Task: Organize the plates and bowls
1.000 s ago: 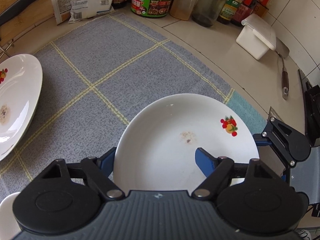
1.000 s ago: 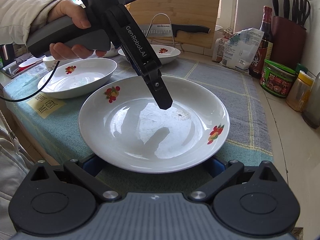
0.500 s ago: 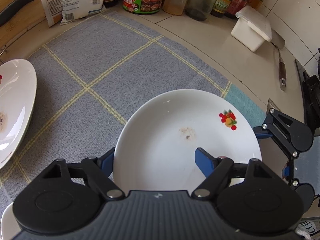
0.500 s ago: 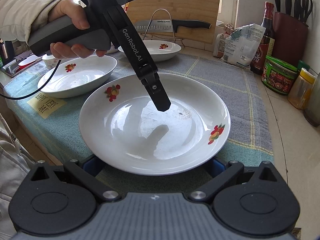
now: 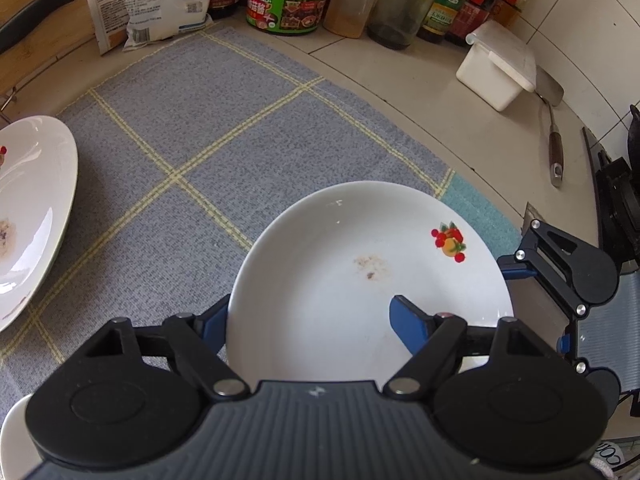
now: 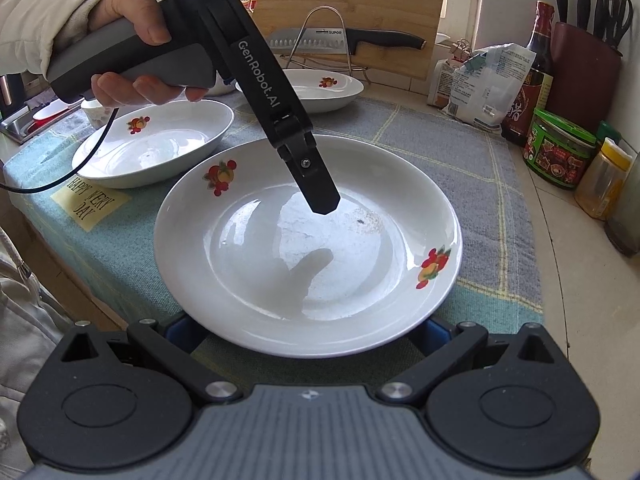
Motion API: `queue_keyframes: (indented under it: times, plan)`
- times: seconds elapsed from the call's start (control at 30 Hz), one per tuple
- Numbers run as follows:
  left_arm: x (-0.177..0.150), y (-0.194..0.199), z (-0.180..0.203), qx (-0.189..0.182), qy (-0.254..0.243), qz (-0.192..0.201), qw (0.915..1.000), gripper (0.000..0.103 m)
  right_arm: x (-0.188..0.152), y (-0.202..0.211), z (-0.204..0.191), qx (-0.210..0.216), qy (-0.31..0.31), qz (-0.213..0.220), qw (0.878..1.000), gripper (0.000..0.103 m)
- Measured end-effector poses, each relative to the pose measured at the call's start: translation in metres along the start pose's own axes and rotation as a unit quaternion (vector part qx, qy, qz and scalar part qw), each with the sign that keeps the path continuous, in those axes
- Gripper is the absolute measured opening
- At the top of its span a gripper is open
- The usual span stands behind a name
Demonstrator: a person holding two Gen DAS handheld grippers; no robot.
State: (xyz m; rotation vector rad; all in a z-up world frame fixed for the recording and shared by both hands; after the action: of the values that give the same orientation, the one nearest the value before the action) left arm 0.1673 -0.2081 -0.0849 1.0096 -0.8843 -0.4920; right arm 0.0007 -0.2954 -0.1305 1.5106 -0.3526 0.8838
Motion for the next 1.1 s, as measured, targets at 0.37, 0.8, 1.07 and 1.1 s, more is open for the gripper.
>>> queue_keyframes:
  times: [0.37,0.8,1.07,1.1]
  plan:
    - [0.014,0.016,-0.009,0.0,0.007,0.024,0.9997,0.081,0.02,0.003,0.01,0.005,0.004,0.002,1.0,0.103]
    - [0.053,0.01,-0.027,0.0,0.002,0.041,0.9992,0.081,0.045,-0.012,0.04,-0.004,0.009,0.008,1.0,0.103]
    - [0.081,-0.003,-0.04,0.0,-0.004,0.044,0.999,0.081,0.055,-0.028,0.062,-0.01,0.004,0.008,1.0,0.103]
    - [0.084,-0.004,-0.041,0.0,-0.003,0.045,0.999,0.081,0.056,-0.029,0.065,-0.011,0.004,0.008,1.0,0.103]
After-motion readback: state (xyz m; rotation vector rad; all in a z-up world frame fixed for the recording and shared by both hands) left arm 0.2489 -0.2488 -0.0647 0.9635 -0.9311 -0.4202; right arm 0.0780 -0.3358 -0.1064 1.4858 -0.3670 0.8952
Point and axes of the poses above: each gripper's, at about its wrist camera, not at the fingertips, and y roughly against the way its jaws point, z to its right, x to its top, the point moved 1 cm from there along -y, roughly the way its jaws point, and after that the axes turned 2 degrees about -x, right-handed, at the moved point
